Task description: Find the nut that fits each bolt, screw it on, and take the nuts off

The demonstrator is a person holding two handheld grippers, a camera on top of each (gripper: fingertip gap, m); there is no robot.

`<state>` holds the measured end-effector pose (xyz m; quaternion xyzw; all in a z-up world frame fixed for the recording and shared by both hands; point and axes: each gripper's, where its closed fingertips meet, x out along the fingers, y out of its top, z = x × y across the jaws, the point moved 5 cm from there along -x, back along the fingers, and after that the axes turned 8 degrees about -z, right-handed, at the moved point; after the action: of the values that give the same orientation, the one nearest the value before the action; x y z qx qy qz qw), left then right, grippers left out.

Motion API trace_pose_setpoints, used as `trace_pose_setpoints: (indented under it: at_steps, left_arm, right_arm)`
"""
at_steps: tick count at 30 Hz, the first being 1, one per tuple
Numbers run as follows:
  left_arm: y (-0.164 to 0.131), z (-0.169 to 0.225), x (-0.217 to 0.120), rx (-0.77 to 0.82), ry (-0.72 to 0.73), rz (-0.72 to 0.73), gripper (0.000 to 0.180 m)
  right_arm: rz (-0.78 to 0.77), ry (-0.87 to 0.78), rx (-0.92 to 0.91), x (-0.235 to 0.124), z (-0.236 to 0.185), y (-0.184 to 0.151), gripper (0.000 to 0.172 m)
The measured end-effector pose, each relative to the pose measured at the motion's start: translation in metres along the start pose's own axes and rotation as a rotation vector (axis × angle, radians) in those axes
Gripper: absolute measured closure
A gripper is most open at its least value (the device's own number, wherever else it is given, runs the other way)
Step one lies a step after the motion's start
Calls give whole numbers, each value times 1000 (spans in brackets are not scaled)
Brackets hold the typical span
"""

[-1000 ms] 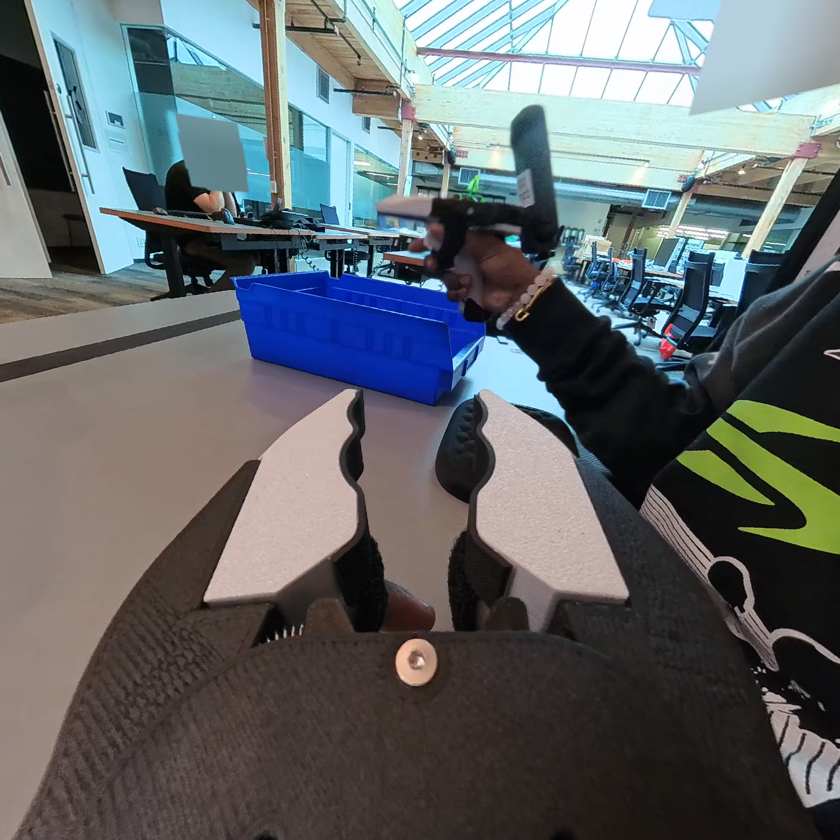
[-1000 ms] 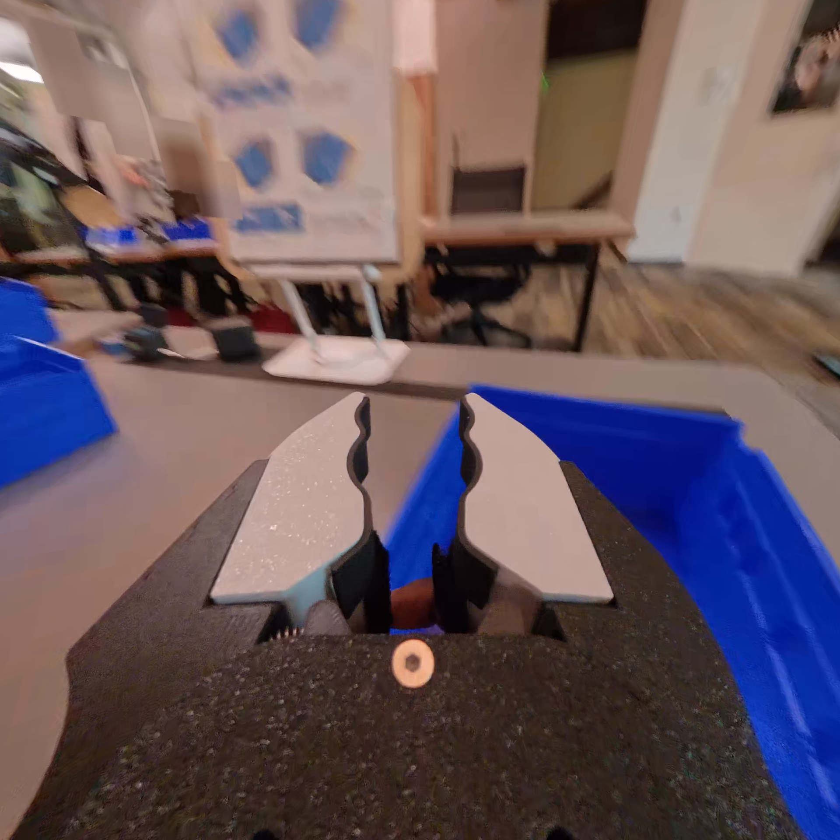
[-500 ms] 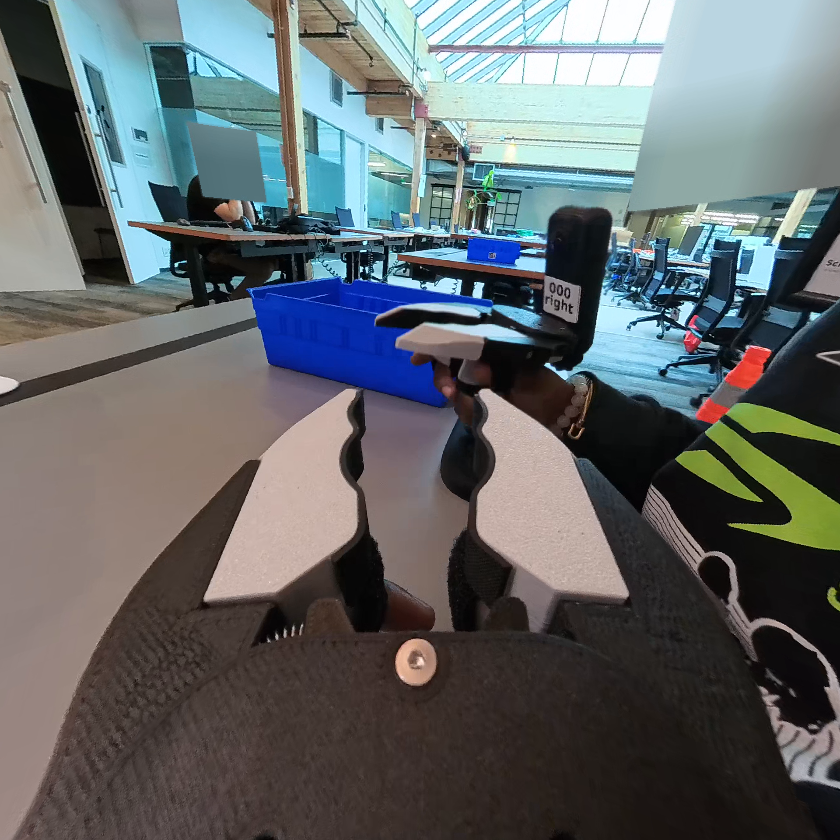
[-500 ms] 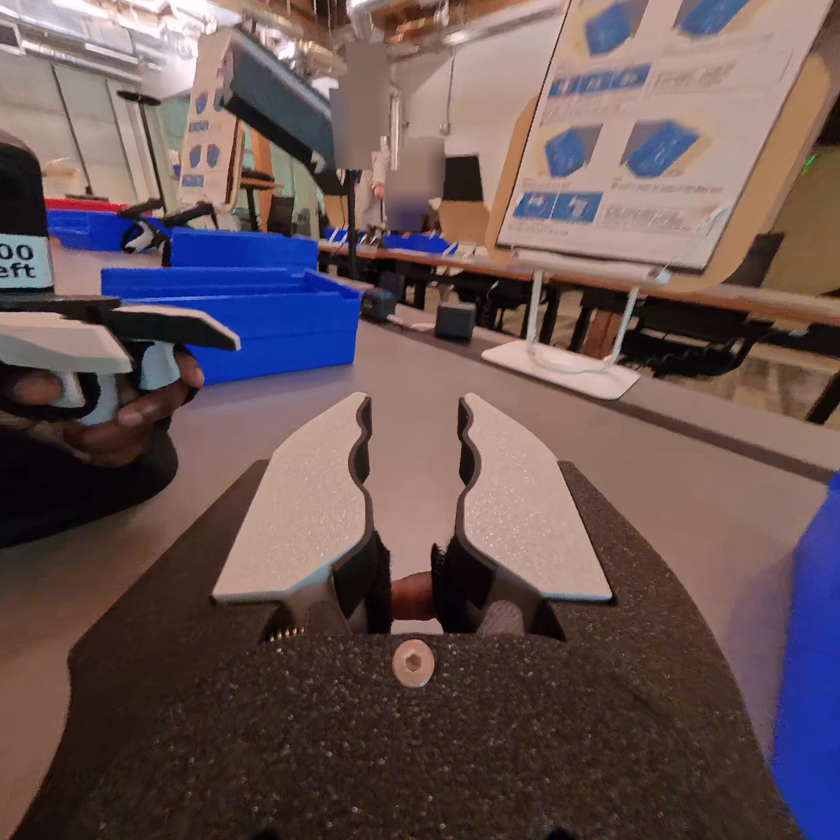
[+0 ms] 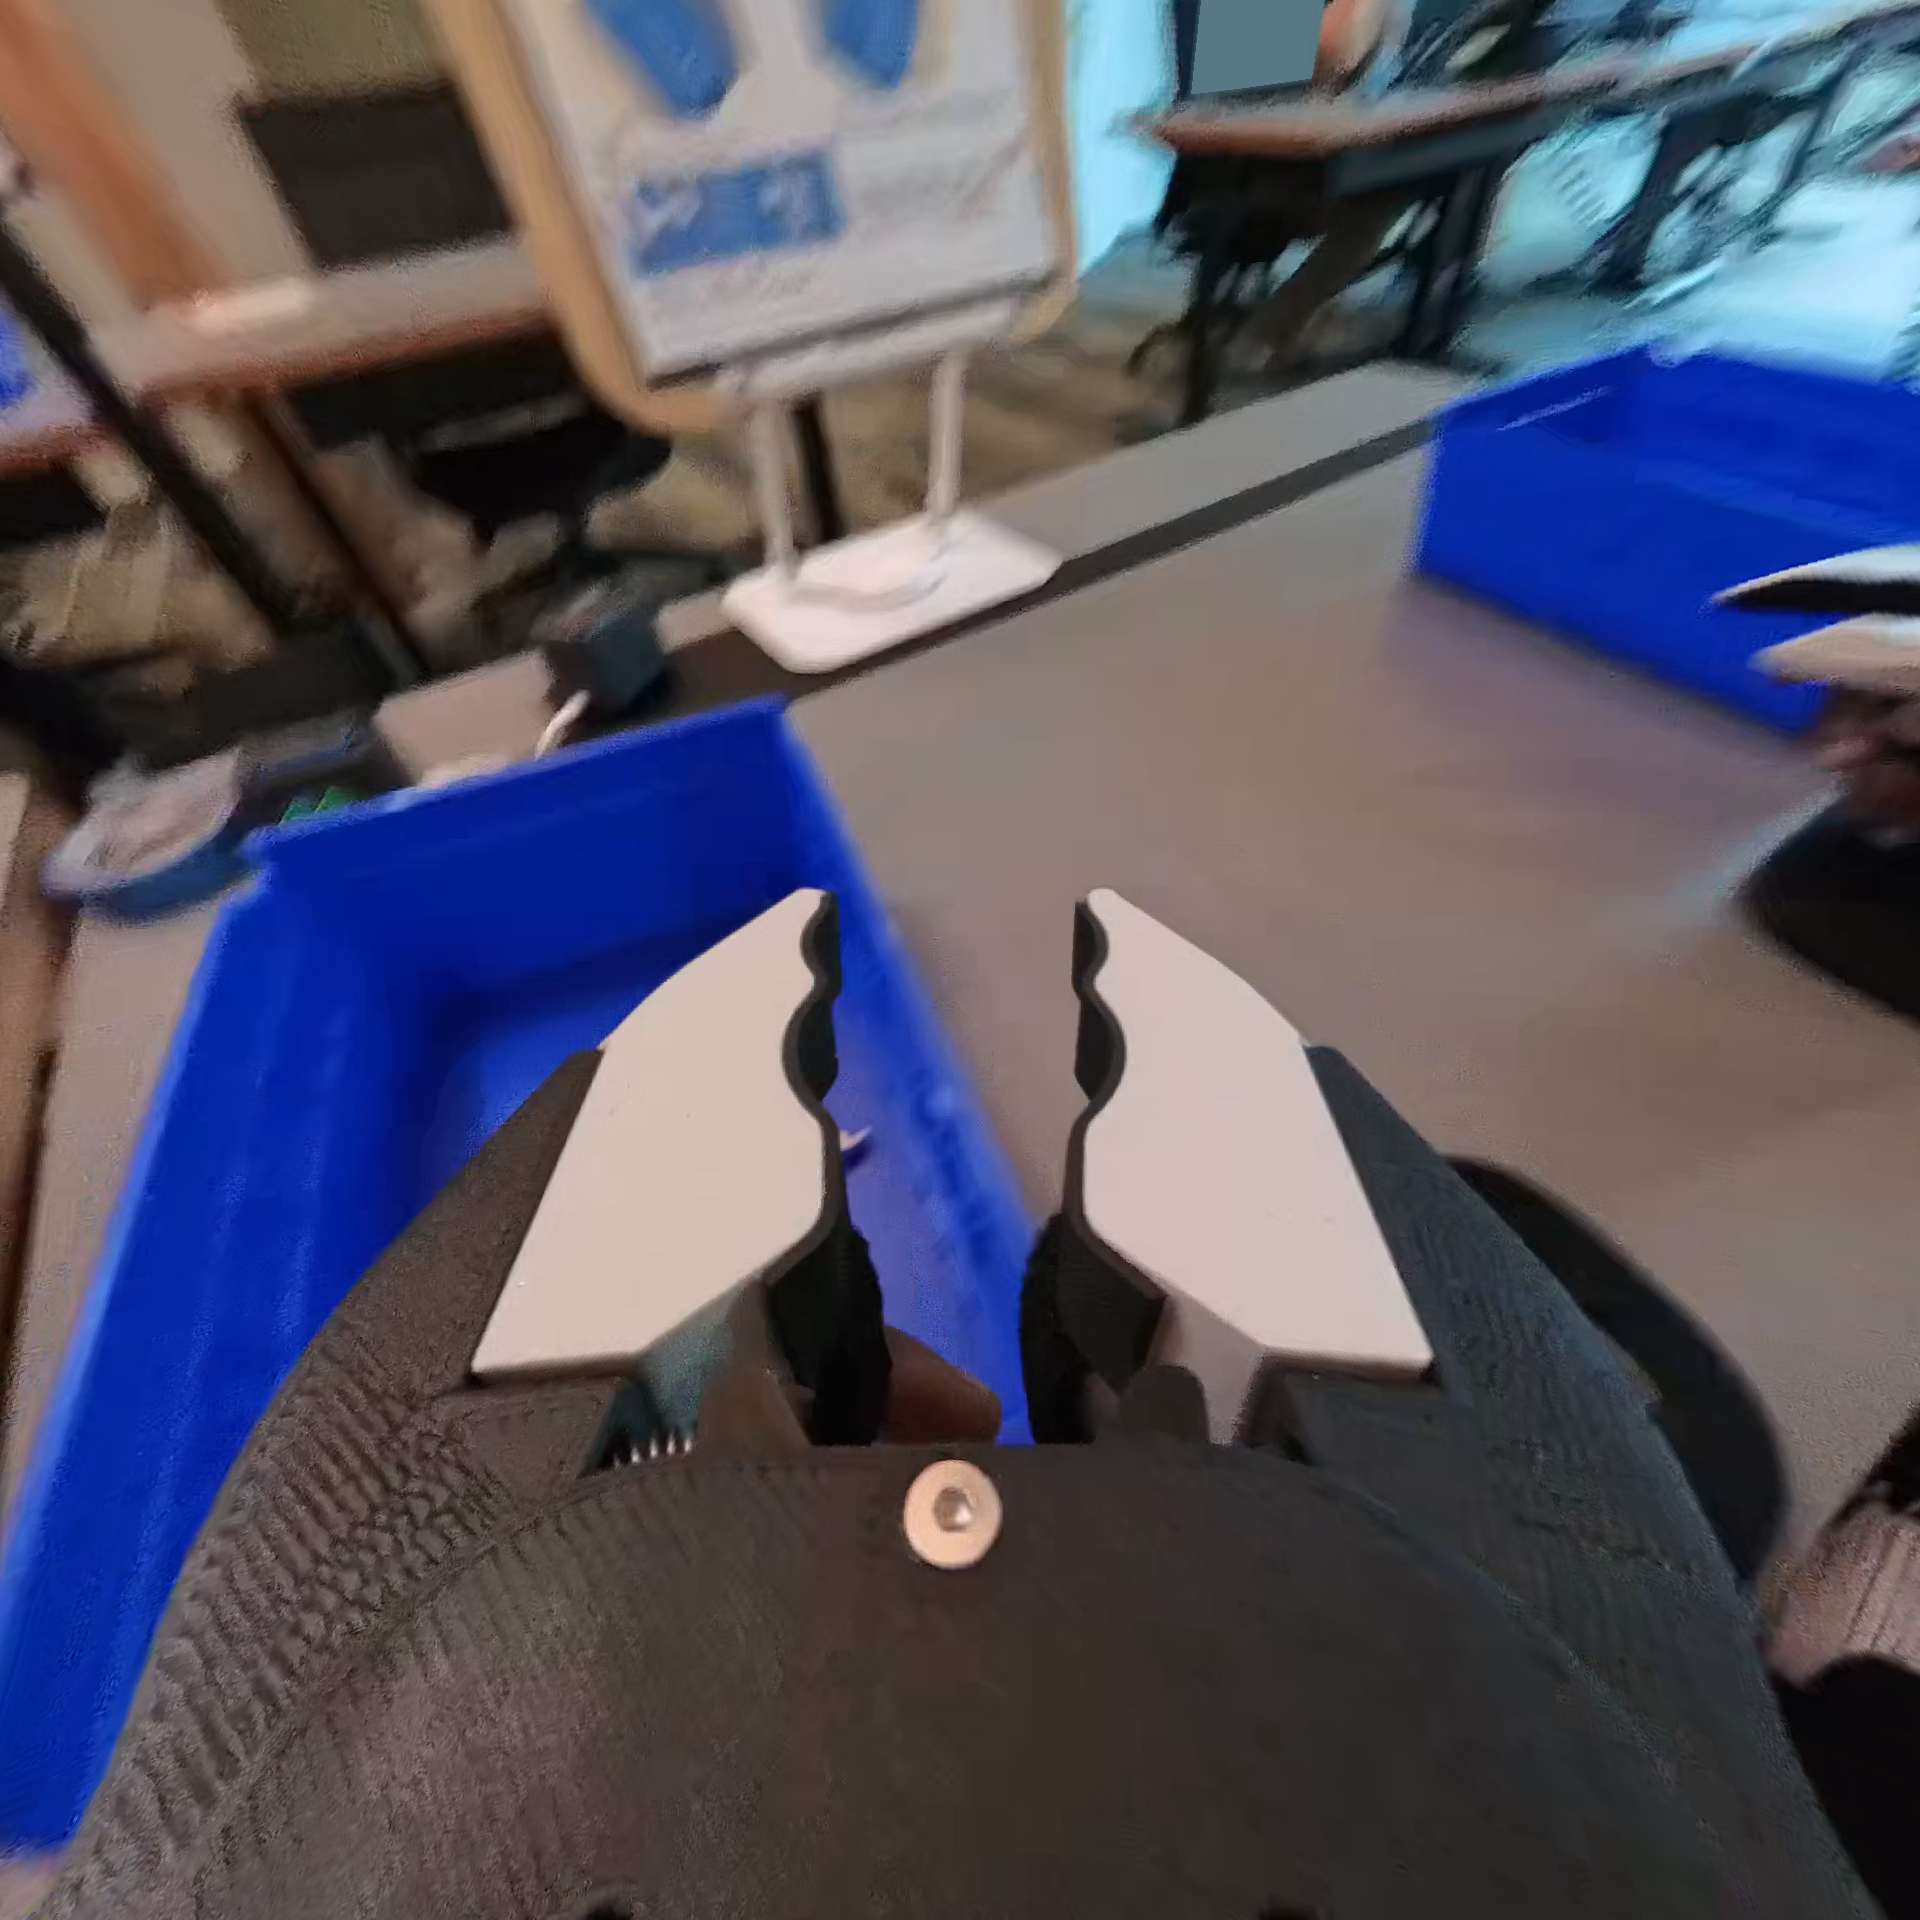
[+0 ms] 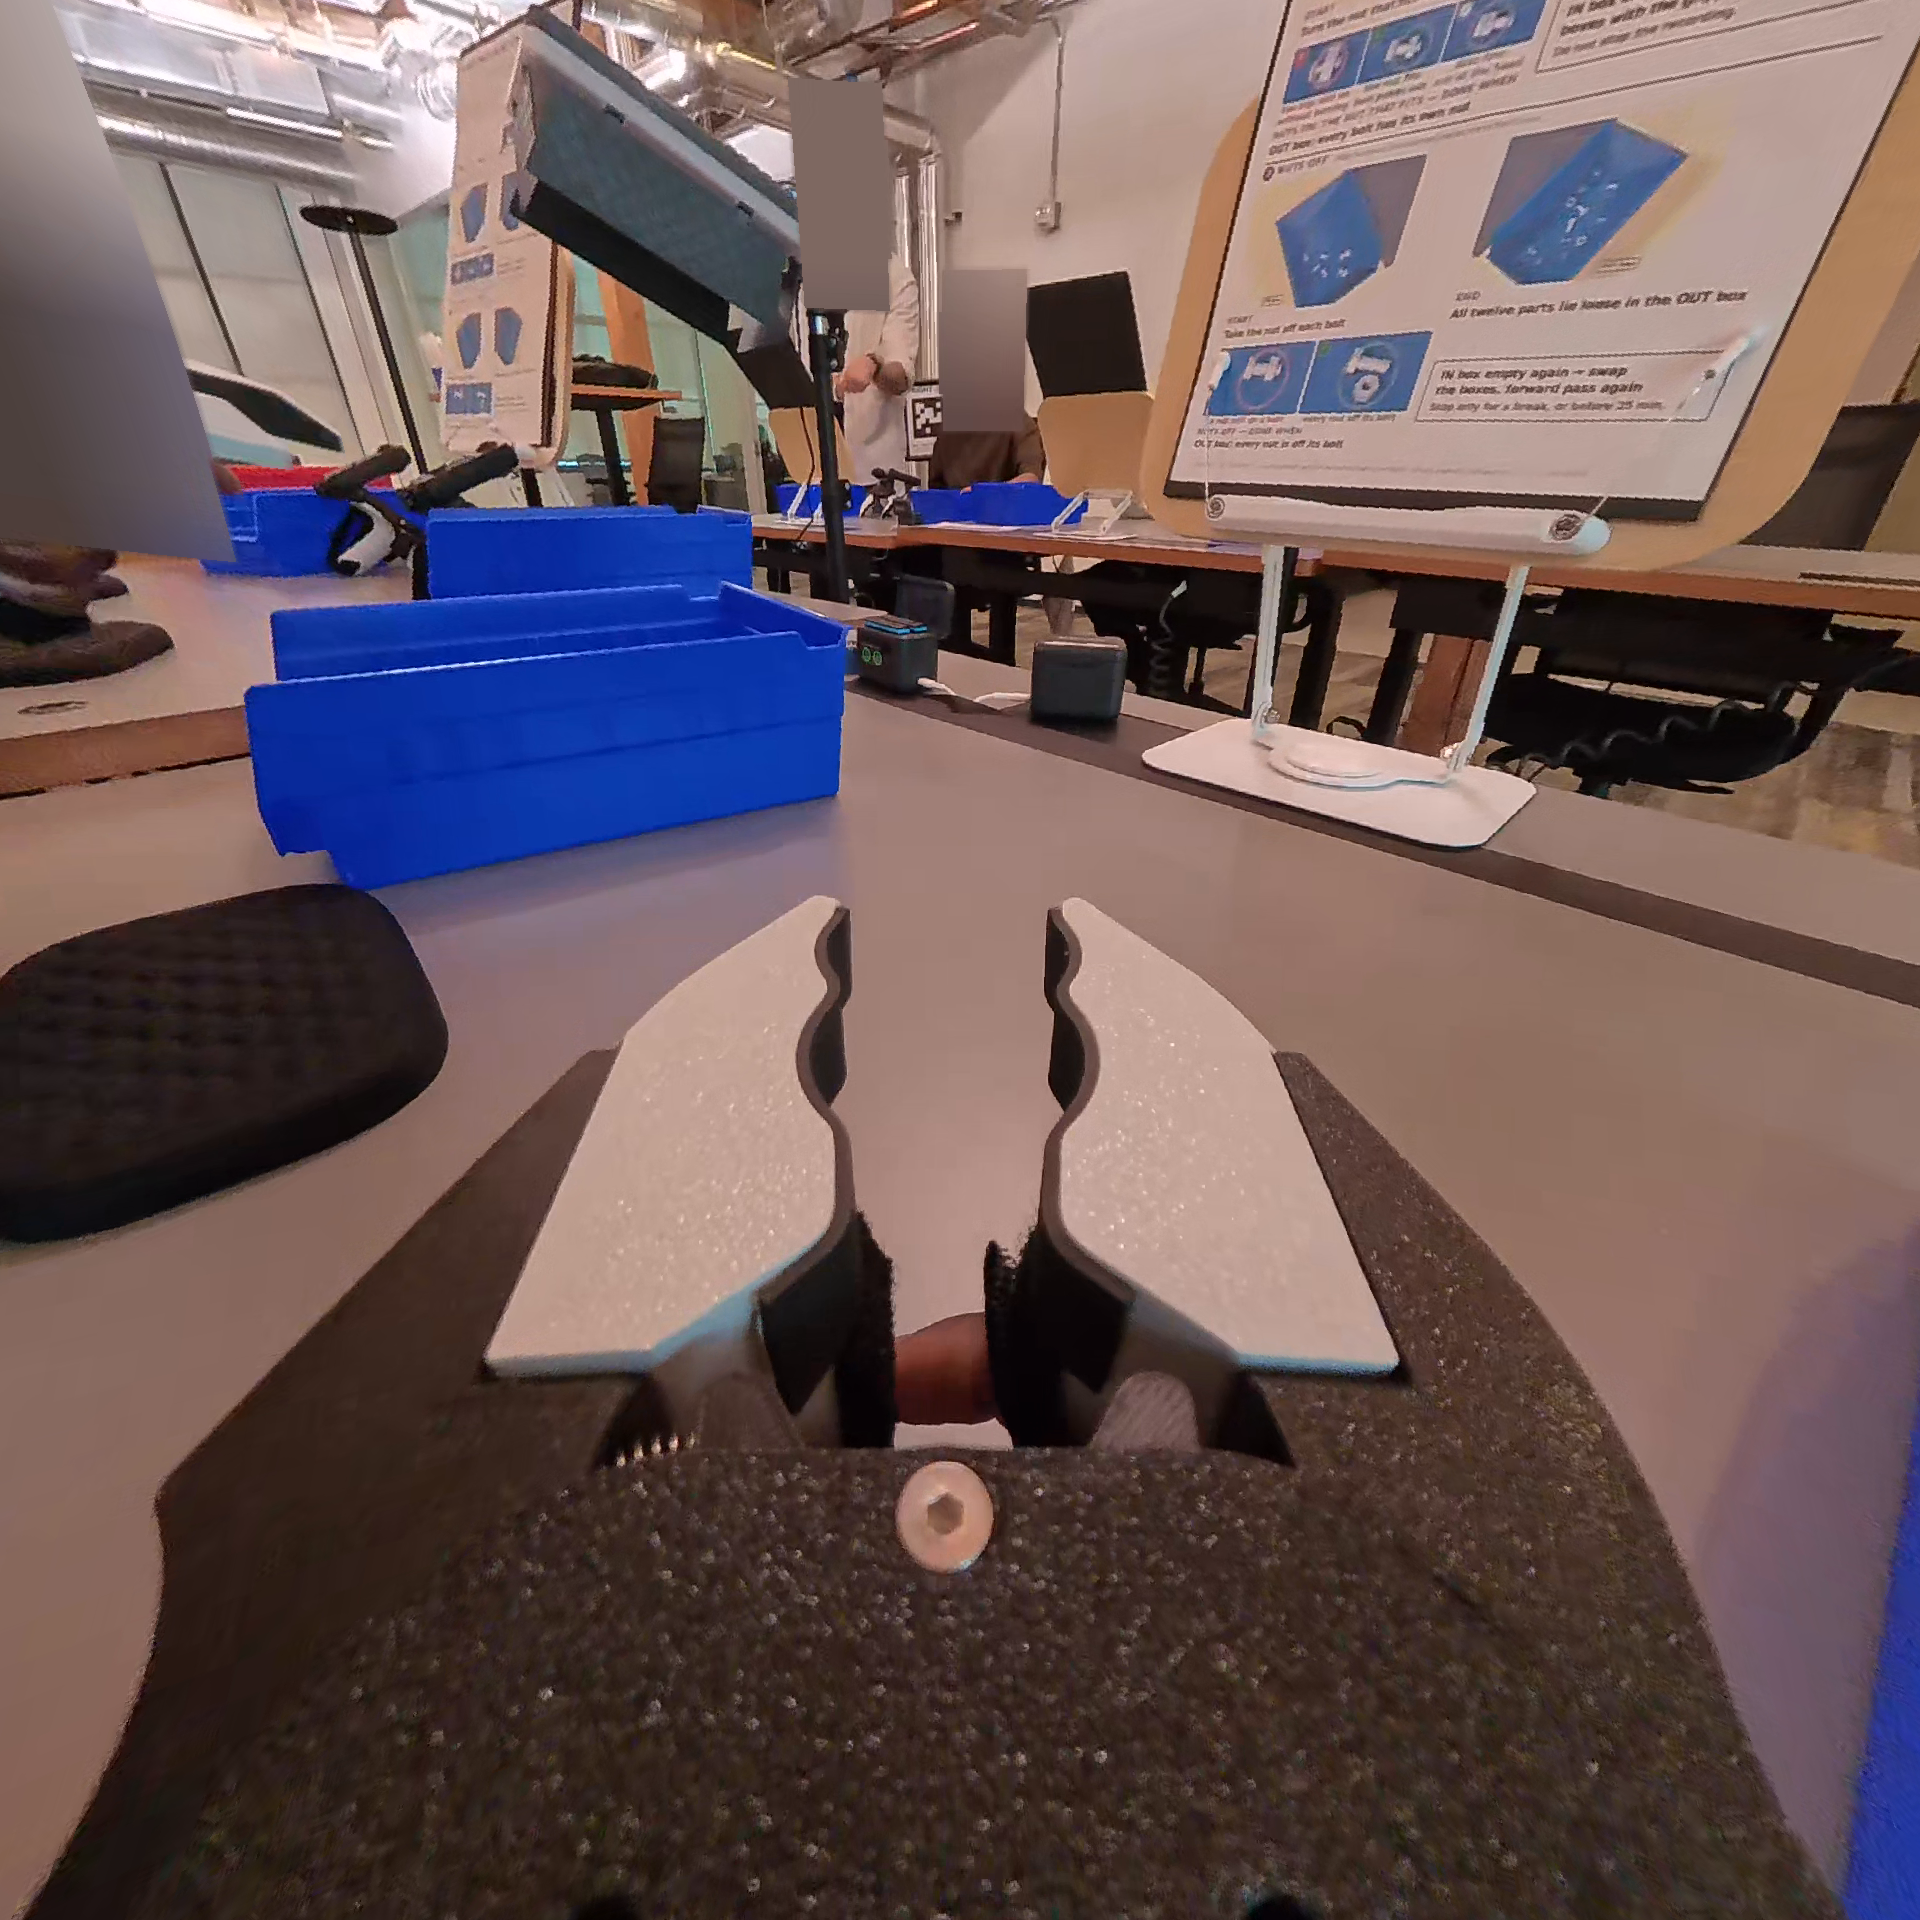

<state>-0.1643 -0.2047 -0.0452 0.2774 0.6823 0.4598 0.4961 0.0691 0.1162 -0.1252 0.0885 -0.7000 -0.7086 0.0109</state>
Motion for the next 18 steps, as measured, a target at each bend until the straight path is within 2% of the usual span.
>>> trace_pose_setpoints:
  at_steps: [4,9,12,18]
  left_arm:
    - [-48,-62,24,-148,35,-386,145]
    - [-96,-87,57,-215,64,-659,149]
    - [-111,-91,67,-226,76,-752,150]
    - [-123,-94,81,-243,74,-833,152]
  right_arm:
    - [-5,-5,-8,0,-1,0,136]
    - [-2,-12,-12,0,-1,0,136]
    - [0,-12,-12,0,-1,0,136]
    - [6,-14,-12,0,0,0,136]
